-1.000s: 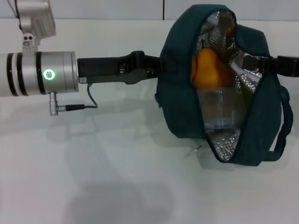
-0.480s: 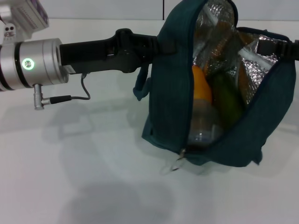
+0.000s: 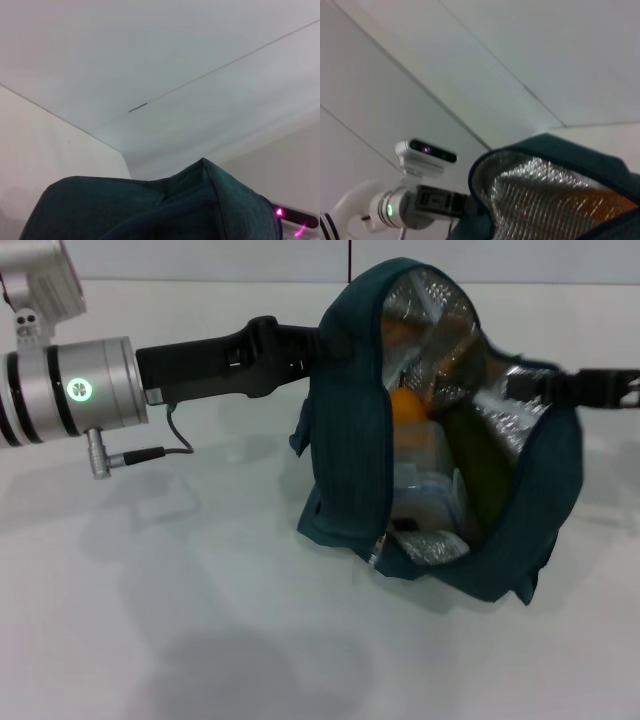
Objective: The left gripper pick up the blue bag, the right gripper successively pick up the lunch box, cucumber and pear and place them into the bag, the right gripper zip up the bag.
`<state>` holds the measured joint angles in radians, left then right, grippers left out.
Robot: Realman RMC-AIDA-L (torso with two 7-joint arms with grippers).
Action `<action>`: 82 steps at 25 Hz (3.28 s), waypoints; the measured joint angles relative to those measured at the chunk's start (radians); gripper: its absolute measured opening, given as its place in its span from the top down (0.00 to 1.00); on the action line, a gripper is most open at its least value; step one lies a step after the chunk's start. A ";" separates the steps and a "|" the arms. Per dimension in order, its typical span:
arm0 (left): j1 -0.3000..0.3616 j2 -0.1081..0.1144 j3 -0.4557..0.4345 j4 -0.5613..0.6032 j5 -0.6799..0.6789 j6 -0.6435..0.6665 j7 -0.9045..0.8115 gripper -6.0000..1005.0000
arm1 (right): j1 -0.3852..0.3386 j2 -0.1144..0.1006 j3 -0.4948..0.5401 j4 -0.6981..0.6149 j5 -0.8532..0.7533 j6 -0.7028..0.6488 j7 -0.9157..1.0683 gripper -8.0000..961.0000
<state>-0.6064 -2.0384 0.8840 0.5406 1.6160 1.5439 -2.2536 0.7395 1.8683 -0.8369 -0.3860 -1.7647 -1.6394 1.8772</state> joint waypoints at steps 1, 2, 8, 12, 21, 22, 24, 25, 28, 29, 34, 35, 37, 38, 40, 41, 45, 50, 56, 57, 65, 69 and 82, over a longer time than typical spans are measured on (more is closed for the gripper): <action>0.002 -0.001 0.000 -0.003 0.000 -0.003 0.003 0.93 | 0.006 0.006 -0.003 0.000 -0.011 0.010 0.001 0.98; 0.004 -0.002 0.000 -0.007 0.000 -0.006 0.006 0.93 | 0.011 0.012 -0.006 0.001 -0.024 0.025 0.002 0.98; 0.010 0.001 -0.003 -0.013 -0.002 -0.008 0.015 0.93 | 0.024 0.027 0.003 -0.009 -0.036 0.064 0.004 0.98; 0.014 0.005 -0.004 -0.011 -0.006 -0.009 0.015 0.93 | 0.018 0.025 0.009 -0.028 0.006 0.071 -0.003 0.98; 0.016 0.008 -0.005 -0.013 -0.006 -0.037 0.017 0.93 | -0.030 0.023 0.089 -0.090 0.033 0.079 -0.021 0.98; 0.015 0.008 -0.005 -0.012 -0.006 -0.040 0.017 0.93 | -0.030 0.024 0.086 -0.090 0.026 0.083 -0.027 0.98; 0.014 0.008 -0.005 -0.012 -0.006 -0.047 0.017 0.93 | -0.030 0.029 0.083 -0.091 0.017 0.093 -0.048 0.98; 0.014 0.008 -0.005 -0.012 -0.006 -0.050 0.017 0.93 | -0.031 0.032 0.086 -0.091 0.017 0.097 -0.063 0.98; 0.016 0.009 -0.005 -0.013 -0.006 -0.052 0.017 0.93 | -0.035 0.037 0.096 -0.092 0.023 0.101 -0.090 0.91; 0.016 0.009 -0.005 -0.013 -0.006 -0.053 0.017 0.93 | -0.035 0.037 0.096 -0.092 0.023 0.102 -0.093 0.87; 0.020 0.009 -0.005 -0.013 -0.007 -0.057 0.017 0.93 | -0.042 0.035 0.097 -0.101 0.042 0.119 -0.094 0.76; 0.021 0.009 -0.005 -0.013 -0.008 -0.057 0.017 0.93 | -0.042 0.035 0.097 -0.101 0.042 0.119 -0.094 0.73; 0.023 0.009 -0.008 -0.013 -0.008 -0.057 0.017 0.93 | -0.057 0.031 0.098 -0.123 0.072 0.116 -0.098 0.67; 0.024 0.009 -0.013 -0.013 -0.008 -0.058 0.017 0.93 | -0.066 0.030 0.098 -0.135 0.081 0.115 -0.099 0.63; 0.027 0.009 -0.018 -0.013 -0.007 -0.058 0.017 0.93 | -0.081 0.030 0.099 -0.157 0.097 0.115 -0.100 0.57; 0.030 0.009 -0.019 -0.013 -0.007 -0.058 0.017 0.93 | -0.089 0.029 0.099 -0.164 0.105 0.117 -0.100 0.55; 0.032 0.009 -0.019 -0.010 -0.007 -0.064 0.017 0.93 | -0.103 0.017 0.099 -0.170 0.113 0.096 -0.112 0.46; 0.031 0.009 -0.019 -0.008 -0.007 -0.081 0.017 0.93 | -0.154 0.022 0.123 -0.191 0.158 0.003 -0.226 0.35; 0.028 0.010 -0.019 -0.008 -0.006 -0.087 0.017 0.93 | -0.174 0.017 0.139 -0.183 0.173 -0.015 -0.252 0.37; 0.027 0.009 -0.019 -0.009 -0.005 -0.087 0.017 0.93 | -0.173 0.019 0.138 -0.179 0.170 -0.007 -0.250 0.37; 0.030 0.003 -0.019 -0.006 -0.002 -0.080 0.022 0.93 | -0.128 0.066 0.135 -0.147 0.166 0.045 -0.238 0.36; 0.031 -0.007 -0.017 -0.011 -0.006 -0.072 0.046 0.93 | -0.083 0.090 0.140 -0.119 0.191 0.011 -0.234 0.36; 0.052 -0.021 -0.011 -0.014 -0.003 -0.061 0.084 0.91 | -0.112 0.107 0.123 -0.135 0.344 0.029 -0.224 0.37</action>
<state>-0.5545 -2.0592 0.8728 0.5267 1.6130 1.4827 -2.1695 0.6271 1.9756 -0.7143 -0.5209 -1.4208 -1.6105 1.6528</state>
